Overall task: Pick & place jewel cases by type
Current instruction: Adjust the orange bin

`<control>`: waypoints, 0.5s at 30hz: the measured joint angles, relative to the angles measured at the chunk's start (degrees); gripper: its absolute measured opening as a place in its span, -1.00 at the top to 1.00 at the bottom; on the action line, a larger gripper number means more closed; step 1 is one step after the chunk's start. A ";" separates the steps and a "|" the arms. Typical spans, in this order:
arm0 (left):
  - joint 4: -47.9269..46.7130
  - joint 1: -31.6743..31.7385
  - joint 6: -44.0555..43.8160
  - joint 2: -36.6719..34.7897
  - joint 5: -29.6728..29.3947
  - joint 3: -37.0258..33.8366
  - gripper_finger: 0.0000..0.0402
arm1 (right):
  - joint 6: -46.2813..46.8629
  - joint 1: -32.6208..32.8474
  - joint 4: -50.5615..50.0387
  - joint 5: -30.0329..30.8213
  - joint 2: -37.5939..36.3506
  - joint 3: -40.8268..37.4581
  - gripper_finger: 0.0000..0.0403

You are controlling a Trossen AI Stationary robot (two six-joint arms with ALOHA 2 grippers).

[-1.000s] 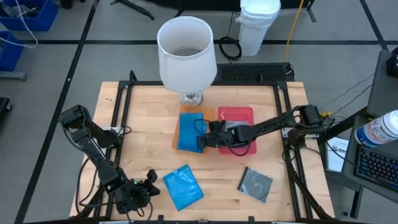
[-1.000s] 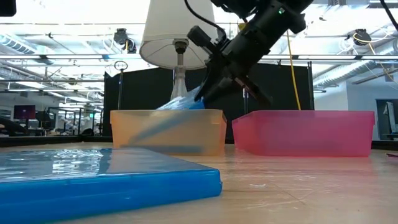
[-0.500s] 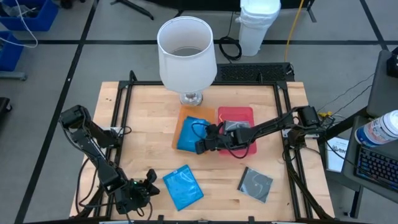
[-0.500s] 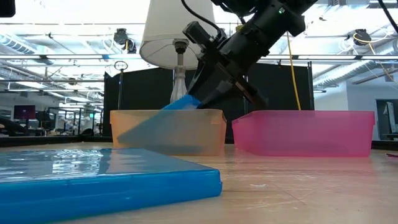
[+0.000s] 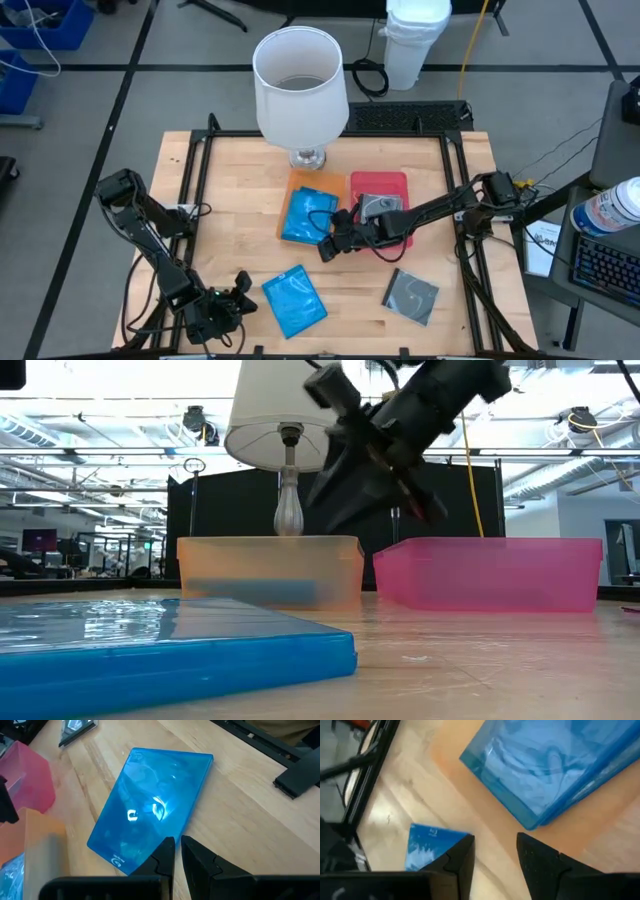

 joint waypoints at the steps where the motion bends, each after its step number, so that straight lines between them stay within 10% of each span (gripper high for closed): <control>1: 0.02 0.00 -0.03 0.00 0.00 0.00 0.79 | -1.74 0.46 -0.99 0.07 -0.81 -0.02 0.36; 15: 5.90 1.71 6.14 0.00 -0.55 -0.02 0.79 | -47.91 15.82 14.50 13.22 -8.45 1.23 0.94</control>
